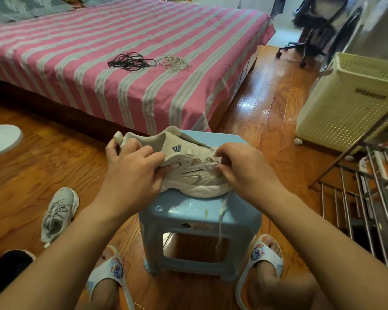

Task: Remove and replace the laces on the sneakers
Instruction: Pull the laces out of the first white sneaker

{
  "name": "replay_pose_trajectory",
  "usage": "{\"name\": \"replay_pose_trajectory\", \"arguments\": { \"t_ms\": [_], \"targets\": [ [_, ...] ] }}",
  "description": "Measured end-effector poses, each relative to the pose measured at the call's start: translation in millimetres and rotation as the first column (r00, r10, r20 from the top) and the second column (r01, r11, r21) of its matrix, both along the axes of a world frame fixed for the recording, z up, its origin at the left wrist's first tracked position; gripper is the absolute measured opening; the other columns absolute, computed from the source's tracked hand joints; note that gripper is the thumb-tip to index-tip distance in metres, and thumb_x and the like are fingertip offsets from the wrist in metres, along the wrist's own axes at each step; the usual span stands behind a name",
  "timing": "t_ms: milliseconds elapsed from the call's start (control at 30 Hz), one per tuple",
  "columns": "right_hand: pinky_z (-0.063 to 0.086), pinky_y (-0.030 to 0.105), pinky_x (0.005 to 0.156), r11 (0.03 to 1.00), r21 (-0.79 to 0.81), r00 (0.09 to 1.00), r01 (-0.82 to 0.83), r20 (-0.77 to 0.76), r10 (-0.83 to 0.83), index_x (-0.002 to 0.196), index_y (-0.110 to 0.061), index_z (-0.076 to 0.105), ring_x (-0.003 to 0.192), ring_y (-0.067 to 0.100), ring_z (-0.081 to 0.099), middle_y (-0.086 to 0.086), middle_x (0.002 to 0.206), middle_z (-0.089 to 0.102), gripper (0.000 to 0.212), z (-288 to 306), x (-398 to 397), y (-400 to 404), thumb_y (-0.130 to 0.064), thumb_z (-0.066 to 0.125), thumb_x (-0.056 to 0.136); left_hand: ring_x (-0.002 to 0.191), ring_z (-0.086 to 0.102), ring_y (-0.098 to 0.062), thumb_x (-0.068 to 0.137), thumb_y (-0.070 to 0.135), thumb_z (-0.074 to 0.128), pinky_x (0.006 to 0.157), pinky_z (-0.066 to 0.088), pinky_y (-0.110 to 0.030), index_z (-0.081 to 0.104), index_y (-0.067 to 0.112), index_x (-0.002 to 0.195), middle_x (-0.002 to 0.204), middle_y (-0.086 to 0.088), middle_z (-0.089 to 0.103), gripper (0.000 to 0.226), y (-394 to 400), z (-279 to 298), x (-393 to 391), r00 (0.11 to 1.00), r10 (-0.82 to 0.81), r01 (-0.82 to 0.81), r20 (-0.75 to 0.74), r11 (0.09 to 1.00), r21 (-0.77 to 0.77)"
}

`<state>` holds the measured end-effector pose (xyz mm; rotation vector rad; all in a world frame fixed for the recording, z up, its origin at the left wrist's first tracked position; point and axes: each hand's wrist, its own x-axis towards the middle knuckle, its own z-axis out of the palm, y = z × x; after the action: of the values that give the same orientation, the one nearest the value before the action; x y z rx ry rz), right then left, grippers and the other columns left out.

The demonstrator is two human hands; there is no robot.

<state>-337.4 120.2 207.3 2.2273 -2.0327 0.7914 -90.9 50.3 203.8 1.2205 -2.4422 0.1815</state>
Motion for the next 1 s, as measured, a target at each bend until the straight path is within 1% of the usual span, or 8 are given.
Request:
{"name": "replay_pose_trajectory", "arguments": {
  "t_ms": [167, 233, 333, 467, 633, 767, 900, 1000],
  "targets": [
    [0.049, 0.042, 0.075, 0.995, -0.073, 0.990, -0.074, -0.122, 0.064, 0.107, -0.014, 0.064, 0.089, 0.022, 0.052, 0.003, 0.096, 0.058, 0.019, -3, 5, 3, -0.018, 0.068, 0.088, 0.093, 0.051, -0.025, 0.091, 0.045, 0.050, 0.103, 0.029, -0.062, 0.064, 0.027, 0.080, 0.075, 0.012, 0.055, 0.026, 0, 0, 0, 1.000, 0.001, -0.001, -0.014, 1.000, 0.009],
    [0.047, 0.034, 0.080, 0.989, -0.040, 0.989, -0.144, -0.027, 0.143, 0.119, -0.017, 0.064, 0.094, 0.018, 0.052, 0.001, 0.103, 0.058, 0.029, -2, 3, 5, -0.024, 0.069, 0.091, 0.093, 0.050, -0.024, 0.092, 0.045, 0.051, 0.102, 0.029, -0.062, 0.064, 0.027, 0.080, 0.075, 0.013, 0.055, 0.025, 0, 0, 0, 1.000, -0.005, 0.005, -0.025, 1.000, 0.010],
    [0.049, 0.034, 0.085, 1.000, 0.013, 0.963, -0.026, 0.268, 0.021, 0.130, -0.019, 0.056, 0.094, 0.010, 0.056, -0.008, 0.106, 0.060, 0.032, 4, 0, 9, -0.028, 0.058, 0.100, 0.093, 0.050, -0.024, 0.092, 0.045, 0.050, 0.101, 0.030, -0.061, 0.064, 0.027, 0.081, 0.076, 0.013, 0.055, 0.025, 0, 0, 0, 1.000, -0.010, 0.010, -0.026, 1.000, 0.010],
    [0.052, 0.041, 0.083, 0.995, 0.095, 0.977, 0.031, 0.208, -0.051, 0.117, -0.017, 0.061, 0.088, 0.012, 0.058, -0.011, 0.096, 0.061, 0.029, 10, -9, 5, -0.004, 0.049, 0.094, 0.092, 0.050, -0.024, 0.090, 0.043, 0.054, 0.101, 0.031, -0.062, 0.063, 0.026, 0.080, 0.075, 0.013, 0.053, 0.022, 0, 0, 0, 1.000, -0.002, 0.002, -0.028, 1.000, 0.005],
    [0.048, 0.032, 0.086, 0.955, 0.294, 0.992, -0.039, 0.127, 0.002, 0.111, -0.018, 0.065, 0.093, 0.014, 0.056, -0.004, 0.101, 0.061, 0.026, 10, -7, 8, -0.015, 0.073, 0.086, 0.092, 0.050, -0.024, 0.090, 0.043, 0.054, 0.101, 0.031, -0.061, 0.064, 0.026, 0.081, 0.076, 0.014, 0.054, 0.021, -1, -1, -1, 1.000, 0.000, 0.001, -0.024, 1.000, 0.006],
    [0.045, 0.032, 0.073, 0.994, 0.113, 0.993, -0.013, 0.117, 0.000, 0.095, -0.023, 0.062, 0.082, 0.012, 0.051, -0.008, 0.087, 0.057, 0.026, 1, 5, 1, -0.039, 0.078, 0.083, 0.093, 0.050, -0.024, 0.091, 0.041, 0.056, 0.102, 0.030, -0.060, 0.065, 0.026, 0.082, 0.077, 0.013, 0.055, 0.020, -1, 0, -1, 1.000, 0.002, -0.002, -0.021, 1.000, 0.014],
    [0.040, 0.027, 0.070, 0.990, -0.005, 0.985, -0.143, 0.100, 0.143, 0.105, -0.018, 0.069, 0.084, 0.013, 0.053, -0.005, 0.094, 0.060, 0.021, -5, 12, -2, -0.021, 0.077, 0.086, 0.093, 0.050, -0.023, 0.091, 0.043, 0.055, 0.101, 0.030, -0.060, 0.064, 0.027, 0.082, 0.077, 0.014, 0.055, 0.020, -1, 0, 0, 1.000, -0.006, 0.006, -0.022, 1.000, 0.016],
    [0.044, 0.028, 0.065, 0.981, -0.076, 0.975, -0.177, 0.119, 0.185, 0.091, -0.013, 0.074, 0.076, 0.016, 0.058, -0.002, 0.085, 0.063, 0.006, 0, 6, -2, -0.012, 0.074, 0.085, 0.094, 0.050, -0.022, 0.092, 0.044, 0.054, 0.102, 0.030, -0.061, 0.064, 0.028, 0.084, 0.078, 0.014, 0.055, 0.020, -2, 0, 1, 1.000, -0.006, 0.007, -0.018, 1.000, 0.019]
  ]
}}
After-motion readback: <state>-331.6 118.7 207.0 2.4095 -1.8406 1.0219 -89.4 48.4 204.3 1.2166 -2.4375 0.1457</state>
